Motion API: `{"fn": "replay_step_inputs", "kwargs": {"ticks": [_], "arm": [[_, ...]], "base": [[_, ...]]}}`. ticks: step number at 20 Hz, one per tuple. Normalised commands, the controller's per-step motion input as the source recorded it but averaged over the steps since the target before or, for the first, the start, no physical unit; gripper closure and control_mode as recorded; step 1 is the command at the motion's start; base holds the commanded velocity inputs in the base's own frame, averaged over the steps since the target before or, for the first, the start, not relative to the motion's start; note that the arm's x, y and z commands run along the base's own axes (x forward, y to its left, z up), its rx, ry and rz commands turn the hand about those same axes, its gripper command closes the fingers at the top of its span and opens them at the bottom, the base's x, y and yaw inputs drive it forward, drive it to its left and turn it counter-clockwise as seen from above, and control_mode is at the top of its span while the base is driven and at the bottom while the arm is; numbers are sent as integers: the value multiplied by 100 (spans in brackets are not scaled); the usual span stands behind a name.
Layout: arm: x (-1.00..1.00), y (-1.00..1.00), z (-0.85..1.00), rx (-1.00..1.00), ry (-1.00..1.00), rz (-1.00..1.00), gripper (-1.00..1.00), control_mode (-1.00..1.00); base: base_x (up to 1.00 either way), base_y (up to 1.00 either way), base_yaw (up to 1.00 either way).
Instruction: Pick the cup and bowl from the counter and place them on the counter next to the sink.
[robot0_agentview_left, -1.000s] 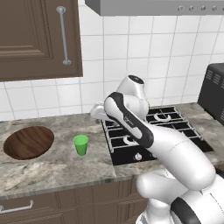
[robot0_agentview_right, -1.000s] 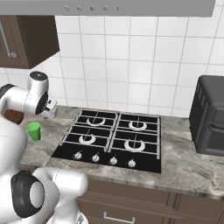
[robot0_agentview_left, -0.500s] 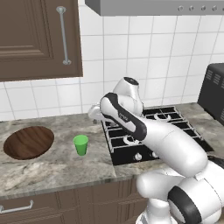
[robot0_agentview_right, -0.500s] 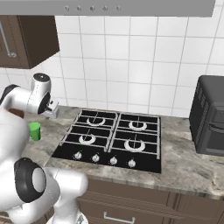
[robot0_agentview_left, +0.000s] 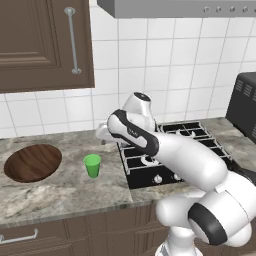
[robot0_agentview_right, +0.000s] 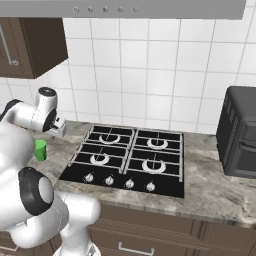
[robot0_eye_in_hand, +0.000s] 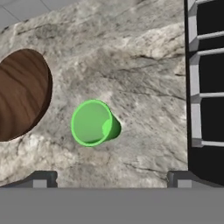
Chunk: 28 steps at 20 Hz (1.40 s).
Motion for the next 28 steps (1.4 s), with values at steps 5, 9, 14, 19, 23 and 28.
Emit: {"fn": "replay_step_inputs", "kwargs": {"ticks": [5,9,14,19,23,28], "arm": [[15,13,-25,0,0,0,-100,-100],[15,13,-24,0,0,0,-100,-100],[14,12,-20,0,0,0,-100,-100],[13,9,-25,0,0,0,-100,-100],[13,10,-24,0,0,0,-100,-100],[13,10,-24,0,0,0,-100,-100]], "base": [[0,0,0],[0,0,0],[0,0,0],[0,0,0],[0,0,0],[0,0,0]]}}
